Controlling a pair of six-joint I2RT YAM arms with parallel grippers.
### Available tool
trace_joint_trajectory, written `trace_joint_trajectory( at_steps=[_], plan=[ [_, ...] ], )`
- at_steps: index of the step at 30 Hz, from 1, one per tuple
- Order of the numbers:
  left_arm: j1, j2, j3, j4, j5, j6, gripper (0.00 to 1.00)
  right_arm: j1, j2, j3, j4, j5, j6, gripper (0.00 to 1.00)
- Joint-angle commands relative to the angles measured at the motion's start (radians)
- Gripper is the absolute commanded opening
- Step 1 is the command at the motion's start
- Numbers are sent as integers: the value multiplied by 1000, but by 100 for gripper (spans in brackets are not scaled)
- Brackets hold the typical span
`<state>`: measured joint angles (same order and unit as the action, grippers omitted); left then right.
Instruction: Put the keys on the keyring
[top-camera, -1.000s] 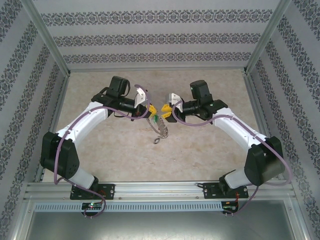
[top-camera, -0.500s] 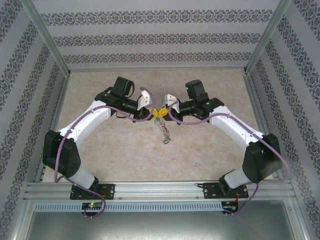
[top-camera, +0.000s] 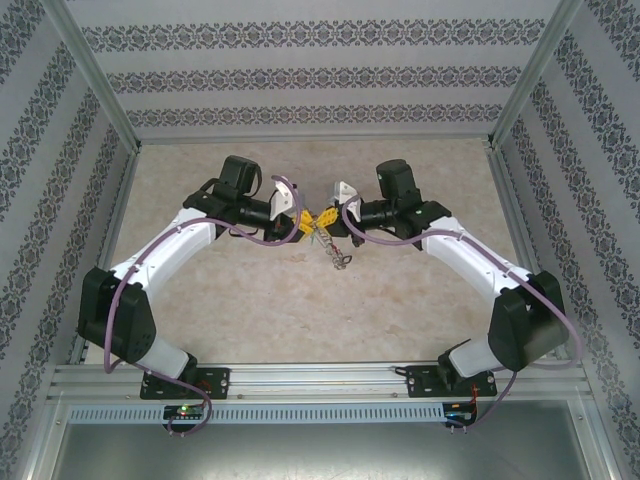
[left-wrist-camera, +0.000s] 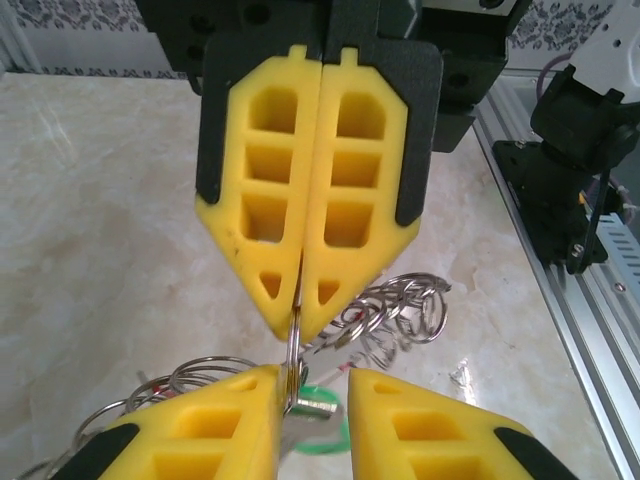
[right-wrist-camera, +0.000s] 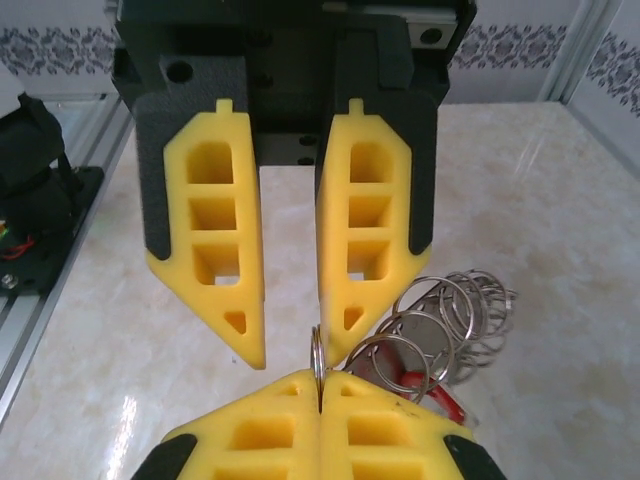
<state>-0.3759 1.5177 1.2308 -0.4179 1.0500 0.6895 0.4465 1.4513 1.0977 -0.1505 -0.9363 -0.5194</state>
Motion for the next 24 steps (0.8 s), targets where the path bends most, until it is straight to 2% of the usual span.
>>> trace_joint_trajectory(
  at_steps=[1, 15, 21, 24],
  plan=[
    [16, -23, -23, 63, 44, -37, 24, -11, -44, -19, 162, -79, 83, 0],
    [46, -27, -50, 228, 82, -176, 25, 13, -37, -23, 201, -70, 110, 0],
    [55, -35, -55, 252, 108, -194, 25, 17, -26, -10, 198, -67, 108, 0],
    [55, -33, -57, 250, 125, -193, 12, 18, -26, -10, 200, -64, 107, 0]
  ],
)
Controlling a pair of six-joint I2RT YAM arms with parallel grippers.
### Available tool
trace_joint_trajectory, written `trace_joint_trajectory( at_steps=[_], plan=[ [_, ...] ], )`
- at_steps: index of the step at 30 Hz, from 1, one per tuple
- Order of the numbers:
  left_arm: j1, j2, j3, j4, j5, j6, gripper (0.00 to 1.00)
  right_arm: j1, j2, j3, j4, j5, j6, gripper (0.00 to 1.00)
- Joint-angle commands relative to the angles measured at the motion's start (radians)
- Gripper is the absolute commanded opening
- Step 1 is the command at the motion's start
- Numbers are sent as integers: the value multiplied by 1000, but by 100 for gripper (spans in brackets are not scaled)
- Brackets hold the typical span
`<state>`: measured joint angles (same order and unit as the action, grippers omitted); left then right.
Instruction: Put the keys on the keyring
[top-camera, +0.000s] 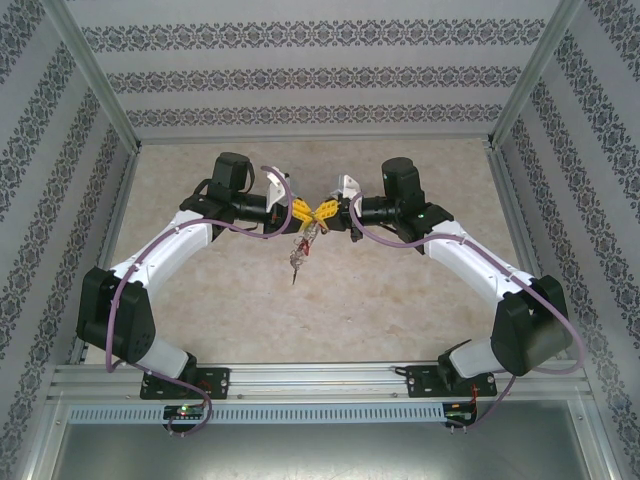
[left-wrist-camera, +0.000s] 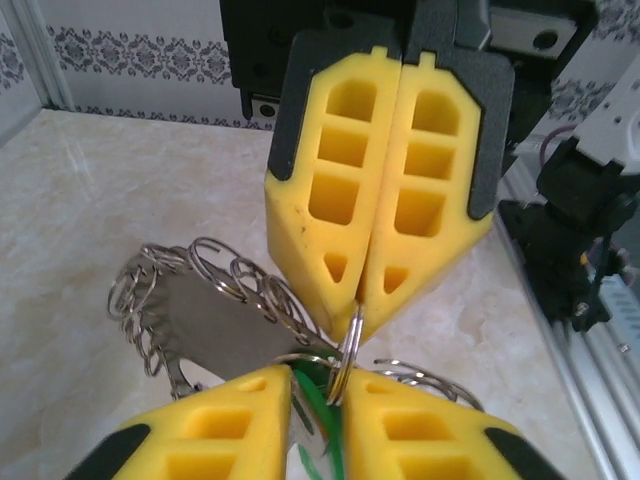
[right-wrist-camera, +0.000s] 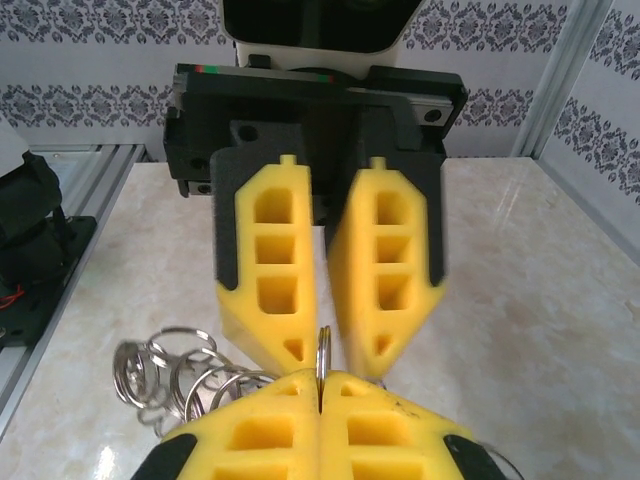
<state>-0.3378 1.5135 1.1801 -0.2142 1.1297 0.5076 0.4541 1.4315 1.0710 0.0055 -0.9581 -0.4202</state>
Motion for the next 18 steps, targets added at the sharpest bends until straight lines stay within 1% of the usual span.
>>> trace_joint_trajectory(
  at_steps=[1, 4, 5, 8, 12, 14, 18],
  plan=[
    [17, -29, -5, 41, 48, -8, 10, 11, -7, 17, 44, -42, 7, 0],
    [17, -30, -8, 37, 54, -5, 9, 14, -6, 14, 36, -34, 1, 0],
    [17, -33, -7, 36, 57, -4, 11, 14, -7, 11, 34, -27, -6, 0],
    [18, -35, -5, 35, 57, -3, 21, 15, -9, 4, 32, -18, -12, 0],
    [17, -33, -5, 34, 66, -4, 22, 18, -6, 16, 25, -17, -17, 0],
    [17, -32, -3, 32, 70, -5, 20, 18, -2, 21, 24, -14, -16, 0],
    [16, -31, 1, 21, 76, 2, 3, 18, 10, 34, 14, -14, -17, 0]
  ],
)
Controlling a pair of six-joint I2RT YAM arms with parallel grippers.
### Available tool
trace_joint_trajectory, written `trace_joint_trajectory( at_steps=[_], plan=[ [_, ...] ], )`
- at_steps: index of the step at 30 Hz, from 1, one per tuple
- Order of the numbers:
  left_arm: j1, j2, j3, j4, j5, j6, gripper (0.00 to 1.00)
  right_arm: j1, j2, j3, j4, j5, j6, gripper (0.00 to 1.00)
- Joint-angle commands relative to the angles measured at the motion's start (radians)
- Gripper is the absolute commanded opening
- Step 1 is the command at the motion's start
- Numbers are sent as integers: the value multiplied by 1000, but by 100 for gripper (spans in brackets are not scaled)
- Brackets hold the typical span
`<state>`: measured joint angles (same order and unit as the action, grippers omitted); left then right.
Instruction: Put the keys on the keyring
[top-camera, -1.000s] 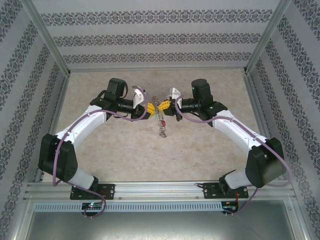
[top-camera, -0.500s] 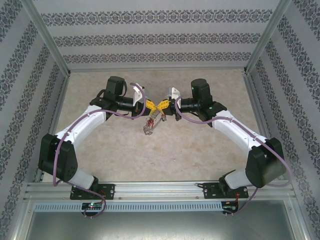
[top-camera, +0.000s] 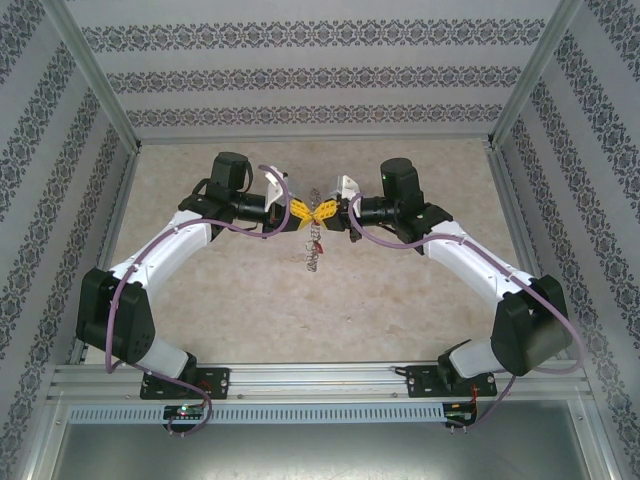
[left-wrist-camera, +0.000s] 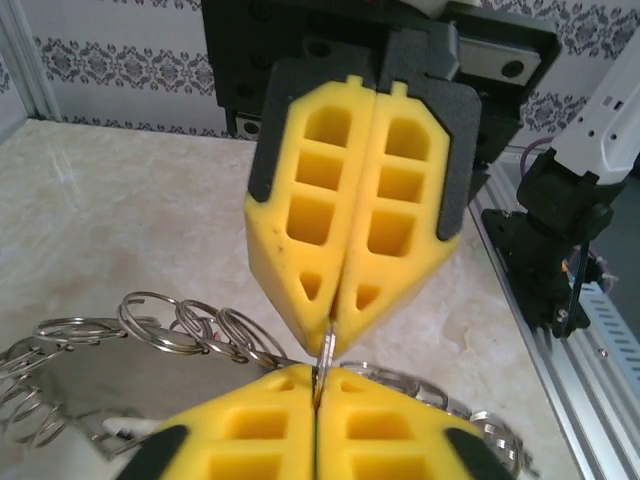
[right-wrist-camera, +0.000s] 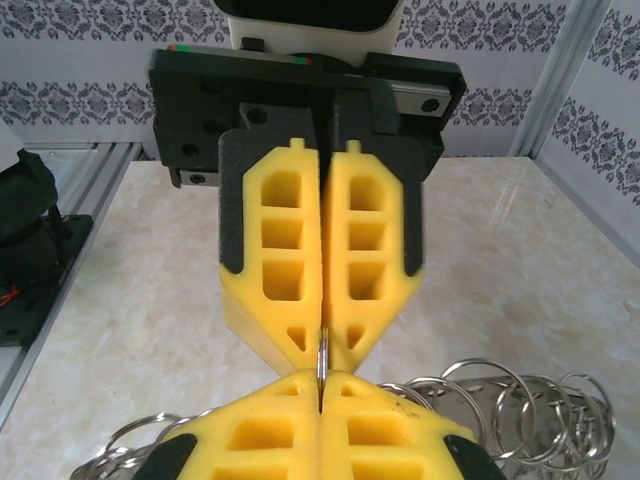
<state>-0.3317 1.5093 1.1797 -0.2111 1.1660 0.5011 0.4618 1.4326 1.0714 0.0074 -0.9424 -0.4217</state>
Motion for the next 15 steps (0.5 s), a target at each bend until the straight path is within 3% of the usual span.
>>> trace_joint_trajectory(
  at_steps=[1, 6, 11, 15],
  plan=[
    [11, -27, 3, 14, 40, 11, 0, 11, 13, 33, 11, -30, -17, 0],
    [10, -28, 13, -30, 9, 45, 0, 11, 23, 40, -61, -7, -92, 0],
    [9, -30, 23, -108, -43, 110, 0, 4, 34, 106, -324, 55, -285, 17],
    [-11, -12, 49, -202, -97, 188, 0, 3, 46, 145, -406, 64, -333, 20]
  ],
)
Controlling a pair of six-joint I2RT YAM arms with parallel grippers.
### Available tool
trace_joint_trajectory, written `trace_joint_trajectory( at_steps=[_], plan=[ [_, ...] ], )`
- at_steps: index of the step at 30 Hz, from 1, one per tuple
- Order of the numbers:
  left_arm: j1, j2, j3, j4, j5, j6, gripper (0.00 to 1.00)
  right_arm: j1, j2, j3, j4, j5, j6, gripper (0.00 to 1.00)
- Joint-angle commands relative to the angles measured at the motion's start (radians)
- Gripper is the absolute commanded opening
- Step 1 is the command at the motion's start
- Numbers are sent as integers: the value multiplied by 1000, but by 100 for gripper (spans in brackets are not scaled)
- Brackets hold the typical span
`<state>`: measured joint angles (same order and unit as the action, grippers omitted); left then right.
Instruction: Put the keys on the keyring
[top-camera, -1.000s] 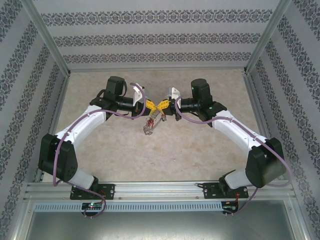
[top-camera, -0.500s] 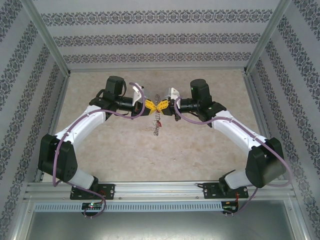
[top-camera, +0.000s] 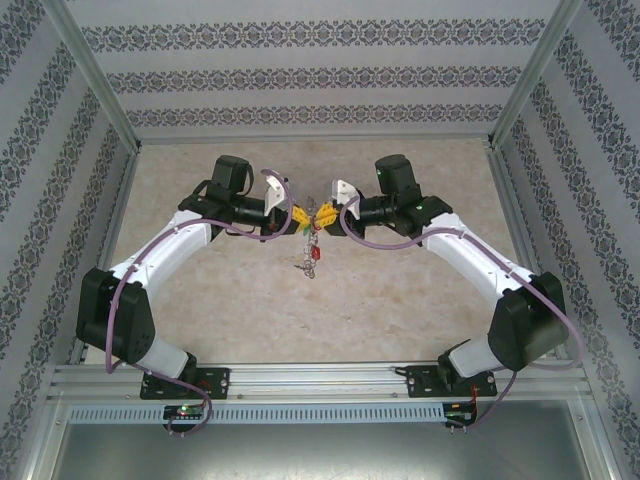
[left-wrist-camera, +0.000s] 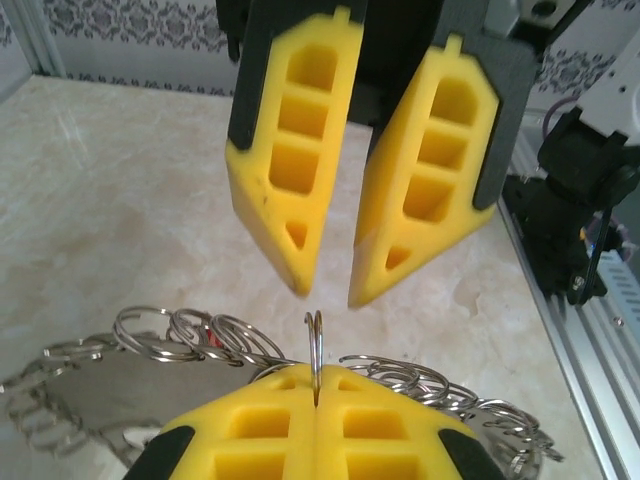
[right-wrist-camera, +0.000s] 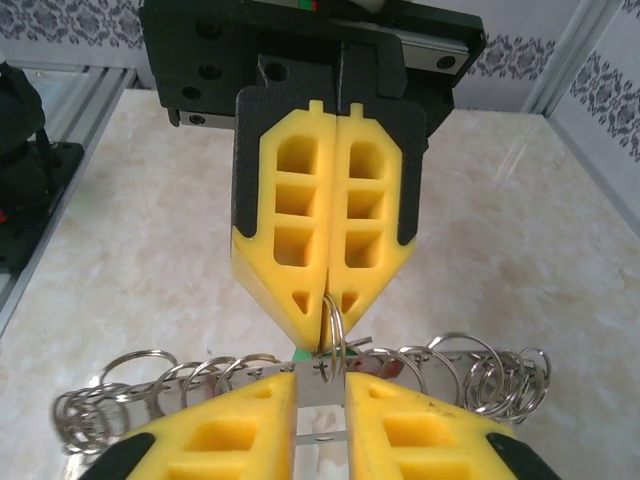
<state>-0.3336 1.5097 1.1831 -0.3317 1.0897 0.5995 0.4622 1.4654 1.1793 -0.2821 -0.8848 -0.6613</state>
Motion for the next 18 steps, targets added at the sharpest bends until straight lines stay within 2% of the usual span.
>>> trace_joint_trajectory(
  at_steps=[1, 8, 18],
  plan=[
    [-14, -4, 51, -95, -25, 98, 0, 3, 13, 37, -115, 3, -93, 21],
    [-24, 17, 64, -107, -19, 103, 0, 15, 37, 61, -123, 1, -83, 31],
    [-32, 26, 53, -73, 6, 78, 0, 41, 88, 105, -97, -26, -30, 30]
  ],
)
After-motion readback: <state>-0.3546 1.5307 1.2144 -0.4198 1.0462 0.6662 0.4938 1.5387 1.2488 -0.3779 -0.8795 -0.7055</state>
